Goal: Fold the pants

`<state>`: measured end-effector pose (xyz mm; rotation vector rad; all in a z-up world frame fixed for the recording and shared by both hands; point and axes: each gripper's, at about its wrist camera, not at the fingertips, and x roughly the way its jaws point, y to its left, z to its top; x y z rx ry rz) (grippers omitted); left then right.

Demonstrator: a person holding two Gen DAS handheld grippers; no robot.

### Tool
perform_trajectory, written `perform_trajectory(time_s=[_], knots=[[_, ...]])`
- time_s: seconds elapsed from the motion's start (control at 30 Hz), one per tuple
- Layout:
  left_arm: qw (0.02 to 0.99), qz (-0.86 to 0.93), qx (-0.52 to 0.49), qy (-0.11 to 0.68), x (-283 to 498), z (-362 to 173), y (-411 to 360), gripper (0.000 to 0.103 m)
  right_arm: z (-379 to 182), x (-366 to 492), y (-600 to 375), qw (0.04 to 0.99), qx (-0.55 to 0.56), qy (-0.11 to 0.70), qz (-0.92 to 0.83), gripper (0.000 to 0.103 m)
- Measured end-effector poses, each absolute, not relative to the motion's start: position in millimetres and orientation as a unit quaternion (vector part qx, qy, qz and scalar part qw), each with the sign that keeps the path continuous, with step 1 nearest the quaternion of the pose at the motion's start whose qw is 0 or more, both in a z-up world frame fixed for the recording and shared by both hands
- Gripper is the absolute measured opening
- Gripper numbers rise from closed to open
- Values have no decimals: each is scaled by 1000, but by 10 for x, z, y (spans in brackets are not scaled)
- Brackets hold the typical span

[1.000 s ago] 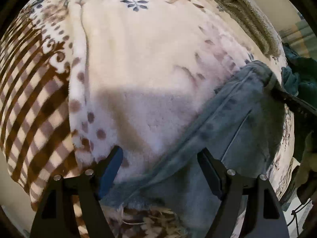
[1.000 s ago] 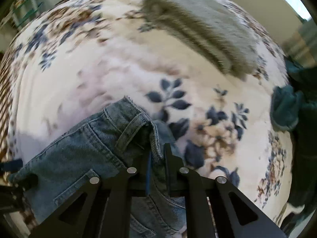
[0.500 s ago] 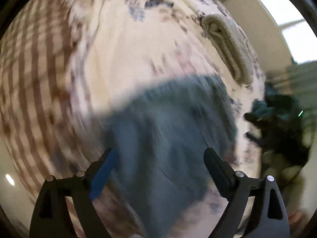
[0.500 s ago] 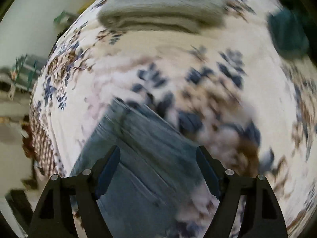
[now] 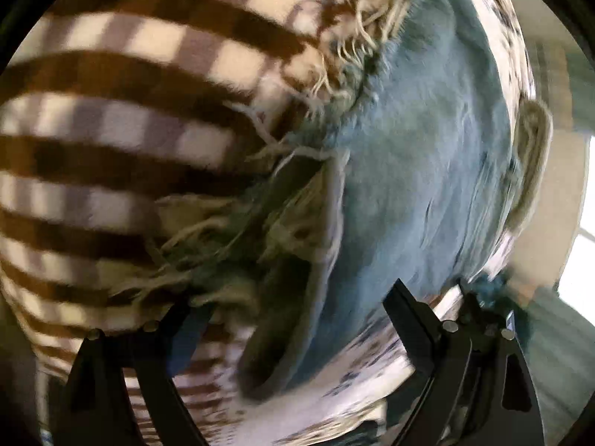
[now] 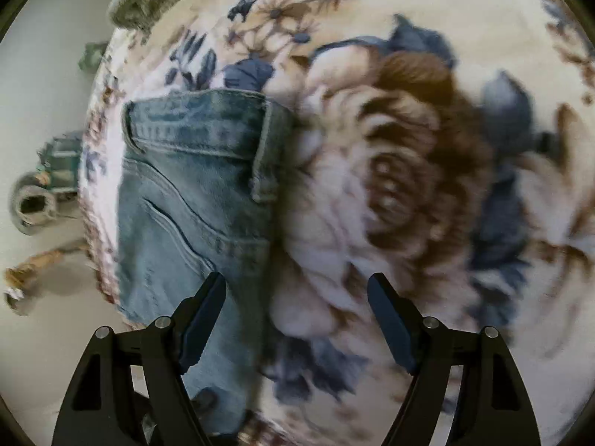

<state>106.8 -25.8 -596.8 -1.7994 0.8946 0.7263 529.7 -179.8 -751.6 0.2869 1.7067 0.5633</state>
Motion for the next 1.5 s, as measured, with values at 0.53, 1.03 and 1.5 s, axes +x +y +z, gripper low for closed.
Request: perform_trajectory(time_s=[0.53,1.03,1.5], knots=[[608,257,-647,383,1451,-5649,-4,21,-7514,5235,-1233,673,181,670,255,21],[650,203,-525,511,1056,-5605,449,32,-7213,3884,-2051,630,207,721,201,18],[583,269,-690,333,498,-5729,-242,101,-7622,3886,-2378,586,195,753,229,70]])
